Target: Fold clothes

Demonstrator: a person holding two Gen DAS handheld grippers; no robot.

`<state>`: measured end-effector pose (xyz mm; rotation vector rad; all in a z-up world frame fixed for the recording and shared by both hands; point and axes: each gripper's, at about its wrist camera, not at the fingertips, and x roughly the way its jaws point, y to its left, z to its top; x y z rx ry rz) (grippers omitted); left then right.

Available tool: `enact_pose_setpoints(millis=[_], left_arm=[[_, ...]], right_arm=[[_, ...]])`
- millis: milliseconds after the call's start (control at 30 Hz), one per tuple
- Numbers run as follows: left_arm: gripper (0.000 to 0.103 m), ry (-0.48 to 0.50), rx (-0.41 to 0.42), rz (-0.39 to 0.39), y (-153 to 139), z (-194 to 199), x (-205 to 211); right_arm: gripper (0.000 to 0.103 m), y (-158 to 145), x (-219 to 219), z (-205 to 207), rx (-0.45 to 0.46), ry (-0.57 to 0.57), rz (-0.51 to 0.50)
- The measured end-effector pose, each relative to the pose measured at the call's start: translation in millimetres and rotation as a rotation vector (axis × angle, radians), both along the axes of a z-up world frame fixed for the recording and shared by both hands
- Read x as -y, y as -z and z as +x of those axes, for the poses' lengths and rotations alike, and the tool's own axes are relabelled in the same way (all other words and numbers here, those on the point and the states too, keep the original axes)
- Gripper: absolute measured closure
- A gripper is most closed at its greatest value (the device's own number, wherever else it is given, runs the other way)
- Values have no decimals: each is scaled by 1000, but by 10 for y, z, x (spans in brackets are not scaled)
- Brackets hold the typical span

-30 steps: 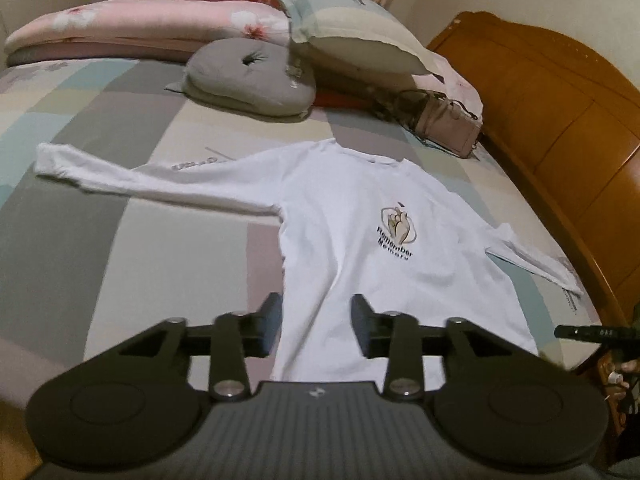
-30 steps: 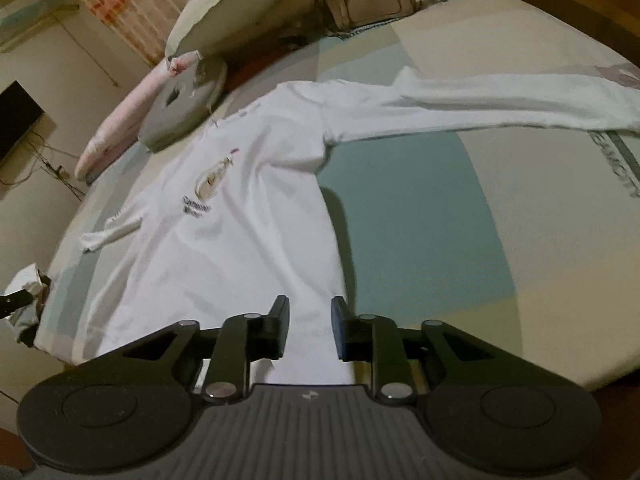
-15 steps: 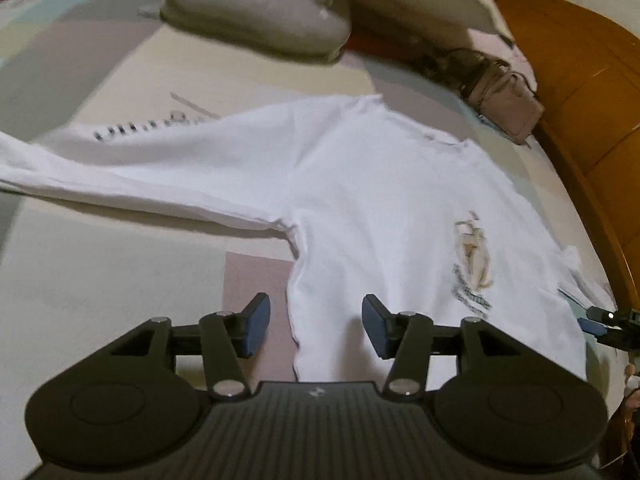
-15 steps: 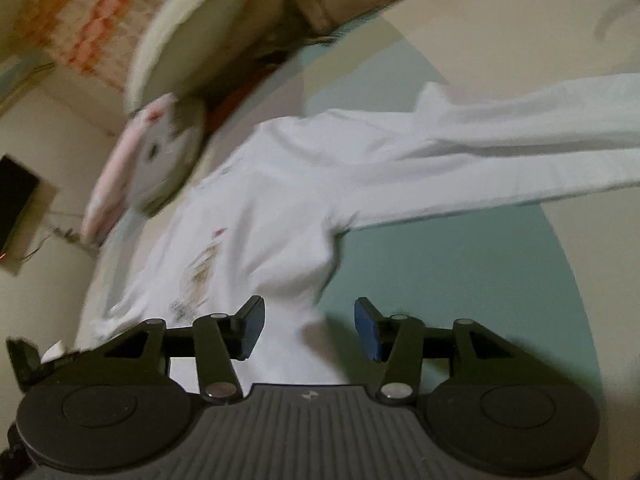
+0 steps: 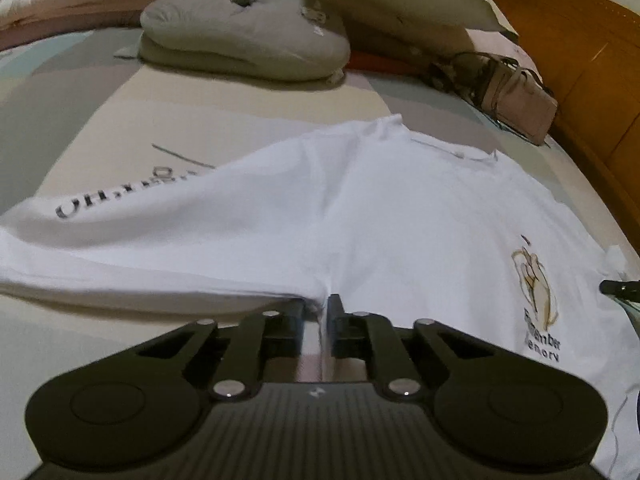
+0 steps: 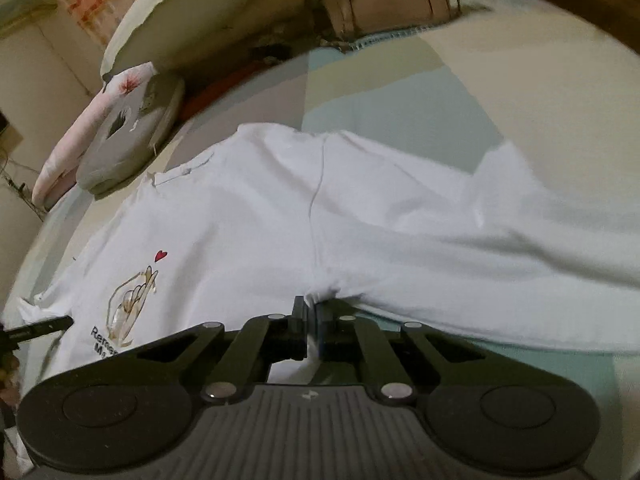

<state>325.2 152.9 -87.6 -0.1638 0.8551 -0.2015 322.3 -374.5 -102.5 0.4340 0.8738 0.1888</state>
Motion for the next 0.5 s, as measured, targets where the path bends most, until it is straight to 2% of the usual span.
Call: enact_pose_setpoints(millis=[133, 267, 300, 367, 433, 500], left_arm=[[95, -54, 16, 8, -23, 116, -148], [92, -75, -11, -21, -18, 118, -236], [91, -74, -8, -15, -32, 86, -236], [91, -64, -13, 7, -99, -17, -217], [88, -41, 11, 48, -223, -195, -171], [78, 15, 40, 76, -360, -398, -84]], right_arm=[[96, -13, 57, 68, 20, 24, -41], [90, -19, 80, 77, 13, 37, -57], [88, -41, 77, 25, 11, 33, -61], [76, -130, 78, -144, 22, 22, -66], [73, -231, 66, -331, 35, 4, -74], [71, -332, -32, -564, 35, -58, -102]])
